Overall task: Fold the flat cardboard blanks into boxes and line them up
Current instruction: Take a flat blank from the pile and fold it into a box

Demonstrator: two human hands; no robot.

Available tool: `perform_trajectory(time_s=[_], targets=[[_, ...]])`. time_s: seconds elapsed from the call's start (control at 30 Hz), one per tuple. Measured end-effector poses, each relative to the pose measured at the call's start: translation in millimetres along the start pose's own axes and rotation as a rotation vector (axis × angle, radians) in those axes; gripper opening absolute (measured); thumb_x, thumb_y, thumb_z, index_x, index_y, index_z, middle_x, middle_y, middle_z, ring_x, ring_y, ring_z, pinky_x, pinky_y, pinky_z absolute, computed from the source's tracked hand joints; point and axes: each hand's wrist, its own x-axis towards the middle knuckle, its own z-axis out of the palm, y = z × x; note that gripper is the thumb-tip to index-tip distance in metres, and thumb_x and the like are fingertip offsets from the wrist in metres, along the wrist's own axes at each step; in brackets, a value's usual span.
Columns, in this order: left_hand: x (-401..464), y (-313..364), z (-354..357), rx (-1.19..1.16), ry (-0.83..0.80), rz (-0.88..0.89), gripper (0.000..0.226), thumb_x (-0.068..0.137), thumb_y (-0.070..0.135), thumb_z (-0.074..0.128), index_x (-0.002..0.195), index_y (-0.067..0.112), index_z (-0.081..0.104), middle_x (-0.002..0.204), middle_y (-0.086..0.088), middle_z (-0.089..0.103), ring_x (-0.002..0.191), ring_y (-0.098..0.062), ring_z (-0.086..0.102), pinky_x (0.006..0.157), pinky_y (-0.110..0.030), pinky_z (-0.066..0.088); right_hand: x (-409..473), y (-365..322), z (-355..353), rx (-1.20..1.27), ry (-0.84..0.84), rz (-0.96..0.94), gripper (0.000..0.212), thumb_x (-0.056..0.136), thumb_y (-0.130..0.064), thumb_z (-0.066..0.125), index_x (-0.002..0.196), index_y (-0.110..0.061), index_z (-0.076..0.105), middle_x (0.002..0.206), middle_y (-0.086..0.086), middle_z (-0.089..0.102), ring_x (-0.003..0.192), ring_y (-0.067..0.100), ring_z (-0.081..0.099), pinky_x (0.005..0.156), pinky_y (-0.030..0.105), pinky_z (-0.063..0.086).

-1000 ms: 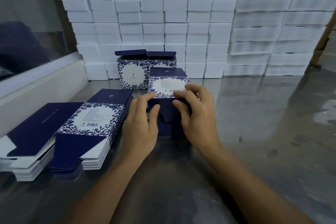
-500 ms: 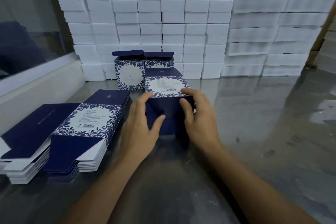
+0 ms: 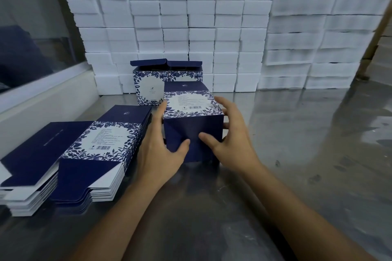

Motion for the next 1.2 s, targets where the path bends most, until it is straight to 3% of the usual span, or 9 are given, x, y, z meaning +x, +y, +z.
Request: perform_trajectory(time_s=[0.1,0.33,0.47,0.63,0.77,0.83,0.93,1.07,1.2], targets=[[-1,2,1,0.047,0.044,0.002,0.09,0.073,0.03,0.083,0.139,0.051,0.026,0.142,0.025,0.043,0.114,-0.01,0.055,0.085,-0.027,0.045,-2,2,2,-0.134,0.034,-0.026,0.078,0.078,-0.014,0.081,0.133,-0.047,0.037,0.131,-0.01,0.047,0.101,0.007,0.057,0.088,0.043,0.056],[-1,3,2,0.058,0.103,-0.001,0.083,0.073,0.036,0.082,0.137,0.045,0.03,0.14,0.017,0.05,0.12,-0.009,0.052,0.085,-0.024,0.039,-5,3,8,-0.116,0.132,-0.074,0.065,0.078,-0.021,0.082,0.119,-0.048,0.04,0.12,-0.011,0.05,0.093,0.003,0.058,0.077,0.038,0.057],[0,8,-1,-0.049,0.072,-0.061,0.093,0.067,0.053,0.08,0.141,0.048,0.025,0.132,0.034,0.049,0.107,0.003,0.056,0.082,-0.022,0.045,-6,0,9,0.047,0.106,-0.051,0.049,0.085,-0.047,0.072,0.126,-0.041,0.046,0.125,-0.016,0.055,0.104,0.004,0.061,0.079,0.032,0.058],[-3,10,-1,-0.247,0.061,-0.06,0.051,0.086,0.068,0.047,0.129,0.041,0.04,0.101,0.023,0.065,0.086,0.003,0.063,0.069,-0.008,0.044,-3,-6,6,0.168,0.211,-0.045,0.016,0.094,-0.05,0.052,0.106,-0.042,0.055,0.107,-0.02,0.064,0.101,0.007,0.063,0.072,0.019,0.051],[-1,10,-2,-0.173,0.126,-0.048,0.038,0.1,0.049,0.031,0.127,0.033,0.052,0.095,0.025,0.063,0.087,0.011,0.057,0.072,-0.004,0.039,-3,-1,5,0.196,0.209,0.014,0.012,0.09,-0.028,0.051,0.098,-0.038,0.052,0.102,-0.016,0.063,0.095,0.009,0.064,0.071,0.03,0.055],[0,7,-1,-0.184,0.138,-0.043,0.028,0.102,0.034,0.034,0.12,0.034,0.056,0.094,0.032,0.063,0.087,0.01,0.058,0.073,-0.013,0.045,-3,2,5,0.196,0.202,0.036,0.019,0.086,-0.023,0.048,0.099,-0.037,0.05,0.103,-0.017,0.062,0.094,0.009,0.064,0.073,0.033,0.056],[2,4,-1,-0.146,0.146,-0.042,0.021,0.1,0.018,0.044,0.112,0.025,0.06,0.089,0.019,0.064,0.079,-0.006,0.06,0.07,-0.033,0.05,-1,8,5,0.18,0.188,0.069,0.027,0.08,-0.018,0.048,0.1,-0.037,0.048,0.101,-0.024,0.062,0.093,0.004,0.063,0.072,0.035,0.057],[3,0,-1,-0.121,0.128,-0.062,0.015,0.097,0.013,0.056,0.112,0.016,0.059,0.105,-0.002,0.063,0.098,-0.018,0.06,0.084,-0.046,0.051,-2,12,6,0.138,0.177,0.127,0.027,0.08,-0.023,0.053,0.104,-0.034,0.05,0.101,-0.02,0.064,0.091,0.005,0.065,0.077,0.044,0.058],[3,3,-1,-0.205,0.078,-0.177,0.054,0.084,0.038,0.07,0.131,0.024,0.047,0.127,0.012,0.056,0.119,-0.002,0.052,0.099,-0.033,0.048,-2,14,5,0.129,0.158,0.183,0.034,0.08,-0.05,0.057,0.11,-0.035,0.051,0.106,-0.013,0.067,0.097,0.009,0.067,0.086,0.047,0.056]])
